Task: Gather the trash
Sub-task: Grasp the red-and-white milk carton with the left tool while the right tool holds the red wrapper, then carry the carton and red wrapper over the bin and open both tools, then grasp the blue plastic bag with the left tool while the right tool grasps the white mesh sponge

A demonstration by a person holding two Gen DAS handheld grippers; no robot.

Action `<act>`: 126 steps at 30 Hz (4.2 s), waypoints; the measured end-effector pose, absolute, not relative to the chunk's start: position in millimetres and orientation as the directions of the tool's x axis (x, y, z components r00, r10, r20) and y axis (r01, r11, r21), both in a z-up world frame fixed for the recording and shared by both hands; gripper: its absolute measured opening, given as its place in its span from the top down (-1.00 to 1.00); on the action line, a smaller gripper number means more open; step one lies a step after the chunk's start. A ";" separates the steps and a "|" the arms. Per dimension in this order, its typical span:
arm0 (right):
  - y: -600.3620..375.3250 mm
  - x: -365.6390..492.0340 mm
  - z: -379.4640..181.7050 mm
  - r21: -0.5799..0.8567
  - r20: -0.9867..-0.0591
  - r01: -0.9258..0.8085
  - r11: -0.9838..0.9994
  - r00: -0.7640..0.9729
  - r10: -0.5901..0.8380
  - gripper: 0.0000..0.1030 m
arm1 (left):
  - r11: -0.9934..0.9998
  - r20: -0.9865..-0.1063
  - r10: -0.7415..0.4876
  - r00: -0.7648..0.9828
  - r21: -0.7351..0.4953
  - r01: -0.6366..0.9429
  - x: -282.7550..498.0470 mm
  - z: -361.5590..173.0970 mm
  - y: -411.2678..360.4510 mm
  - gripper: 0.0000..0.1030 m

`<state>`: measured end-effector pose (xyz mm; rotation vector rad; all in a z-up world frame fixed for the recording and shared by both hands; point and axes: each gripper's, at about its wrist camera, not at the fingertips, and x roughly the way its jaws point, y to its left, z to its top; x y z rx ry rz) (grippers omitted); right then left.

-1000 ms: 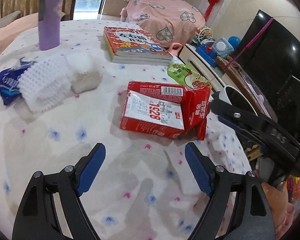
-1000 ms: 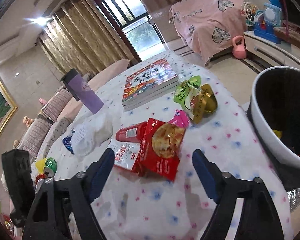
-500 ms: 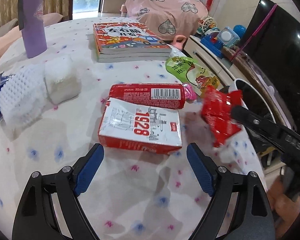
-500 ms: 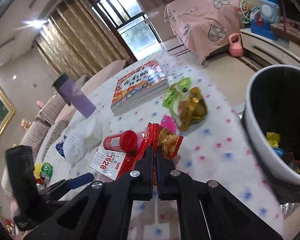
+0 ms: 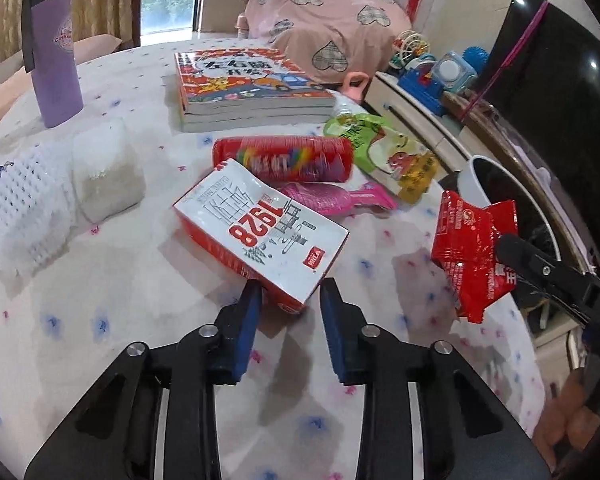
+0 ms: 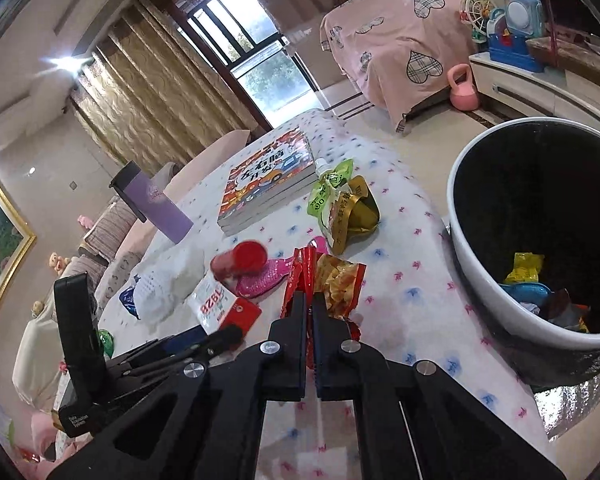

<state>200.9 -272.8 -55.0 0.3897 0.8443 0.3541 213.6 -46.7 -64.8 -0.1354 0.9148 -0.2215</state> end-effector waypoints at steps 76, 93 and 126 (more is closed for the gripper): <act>-442.5 181.4 -14.2 0.439 -0.591 0.036 0.898 0.765 0.258 0.96 | 0.840 -0.729 -0.468 0.499 -0.192 0.507 225.2 0.1 -258.6 -0.11; -464.2 202.4 -33.4 0.436 -0.634 0.079 0.896 0.734 0.244 0.85 | 0.824 -0.768 -0.465 0.440 -0.194 0.533 247.5 -19.3 -288.7 -0.18; -338.4 163.5 -34.8 0.491 -0.600 -0.090 0.866 0.686 0.412 -0.68 | 0.933 -0.749 -0.353 0.560 -0.331 0.145 168.0 -45.4 -56.8 -0.61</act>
